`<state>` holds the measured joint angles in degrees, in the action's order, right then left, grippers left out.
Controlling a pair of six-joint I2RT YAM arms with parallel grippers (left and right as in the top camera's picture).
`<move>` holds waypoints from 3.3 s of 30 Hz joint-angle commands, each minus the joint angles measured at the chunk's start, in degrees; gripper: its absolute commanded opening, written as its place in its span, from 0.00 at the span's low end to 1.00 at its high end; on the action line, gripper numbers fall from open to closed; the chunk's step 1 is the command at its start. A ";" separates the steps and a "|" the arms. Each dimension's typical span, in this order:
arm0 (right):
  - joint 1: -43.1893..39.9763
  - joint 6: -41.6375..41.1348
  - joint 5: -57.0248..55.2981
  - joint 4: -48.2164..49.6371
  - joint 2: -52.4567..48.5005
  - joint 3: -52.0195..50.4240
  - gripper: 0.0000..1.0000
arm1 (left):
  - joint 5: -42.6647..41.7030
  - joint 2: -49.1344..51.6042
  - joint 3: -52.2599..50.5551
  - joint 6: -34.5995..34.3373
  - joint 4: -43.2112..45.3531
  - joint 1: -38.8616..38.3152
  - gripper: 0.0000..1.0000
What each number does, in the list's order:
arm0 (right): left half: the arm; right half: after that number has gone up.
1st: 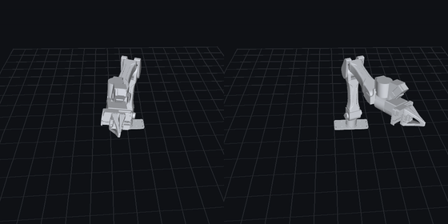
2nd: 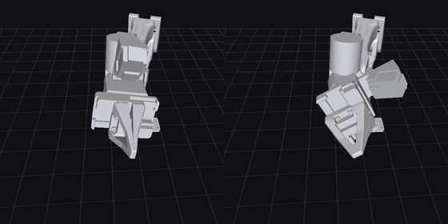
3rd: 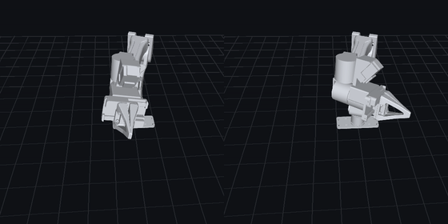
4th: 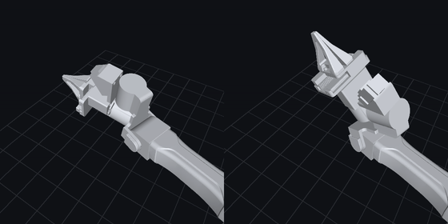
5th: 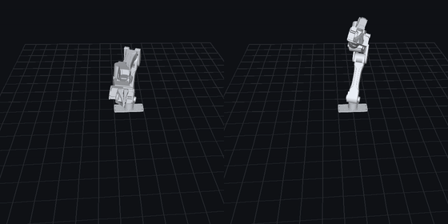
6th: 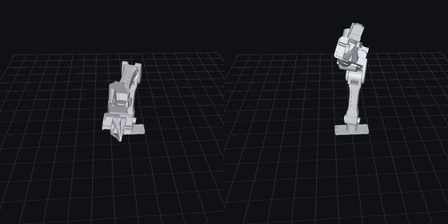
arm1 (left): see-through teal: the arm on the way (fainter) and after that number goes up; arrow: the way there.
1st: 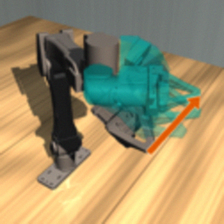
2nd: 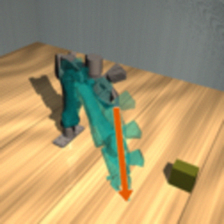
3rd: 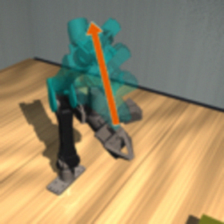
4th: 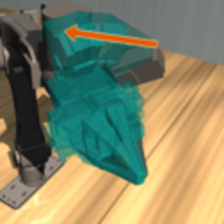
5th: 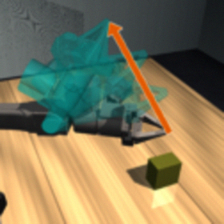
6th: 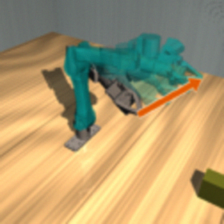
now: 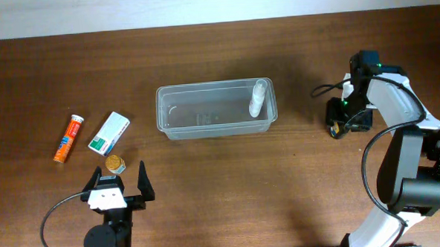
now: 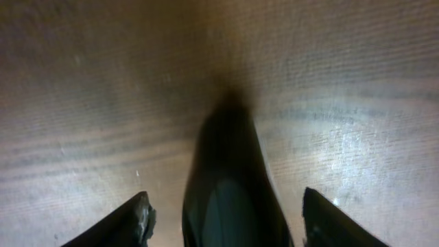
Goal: Pack container
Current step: 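Move the right gripper to the dark bottle with white cap, then grasp the dark bottle and place it in the container beside the white bottle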
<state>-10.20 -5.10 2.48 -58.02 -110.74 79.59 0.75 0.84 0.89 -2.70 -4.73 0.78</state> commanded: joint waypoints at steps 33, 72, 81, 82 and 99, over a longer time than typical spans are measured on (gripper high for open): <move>4.28 4.26 13.00 -12.04 6.05 21.51 0.16 | 0.55 -0.22 -0.35 -0.52 0.00 0.24 0.99; 36.39 1.11 -4.33 -3.98 -3.48 22.82 0.23 | 0.55 -0.22 -0.35 -0.50 0.00 0.24 0.99; 36.39 -2.03 -7.58 -3.45 -5.16 21.86 0.23 | 0.55 -0.22 -0.35 -0.52 0.00 0.24 0.99; 36.39 -2.60 -7.98 -3.43 -5.16 21.86 0.22 | 0.55 -0.22 -0.35 -0.50 0.00 0.24 0.99; 36.39 -8.94 -8.55 -2.99 -9.99 21.86 0.22 | 0.55 -0.22 -0.35 -0.52 0.00 0.24 0.99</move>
<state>26.20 -12.62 -4.78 -61.23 -119.61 101.78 0.75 0.84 0.89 -2.70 -4.73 0.80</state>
